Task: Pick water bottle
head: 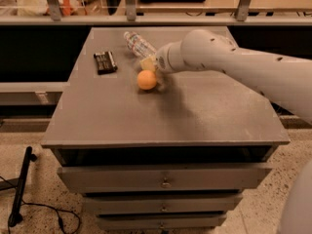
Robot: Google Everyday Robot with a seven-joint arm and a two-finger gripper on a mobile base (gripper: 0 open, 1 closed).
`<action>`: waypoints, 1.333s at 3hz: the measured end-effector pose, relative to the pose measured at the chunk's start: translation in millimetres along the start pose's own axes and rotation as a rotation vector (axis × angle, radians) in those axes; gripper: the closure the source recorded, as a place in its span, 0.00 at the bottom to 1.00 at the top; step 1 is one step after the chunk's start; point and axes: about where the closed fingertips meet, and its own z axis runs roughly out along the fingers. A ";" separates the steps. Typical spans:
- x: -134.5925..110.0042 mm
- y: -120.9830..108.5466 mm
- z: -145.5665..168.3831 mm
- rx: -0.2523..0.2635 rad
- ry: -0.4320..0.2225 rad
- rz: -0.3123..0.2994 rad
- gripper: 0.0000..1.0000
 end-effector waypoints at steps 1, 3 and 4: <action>-0.8 0.0 -0.5 0.000 0.000 0.000 1.00; -17.1 -4.6 -29.4 -0.180 -0.051 -0.018 1.00; -52.0 -6.0 -65.9 -0.288 -0.128 -0.141 1.00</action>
Offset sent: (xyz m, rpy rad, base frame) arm -0.0356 -0.0540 0.1524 -0.0783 -0.2253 0.6912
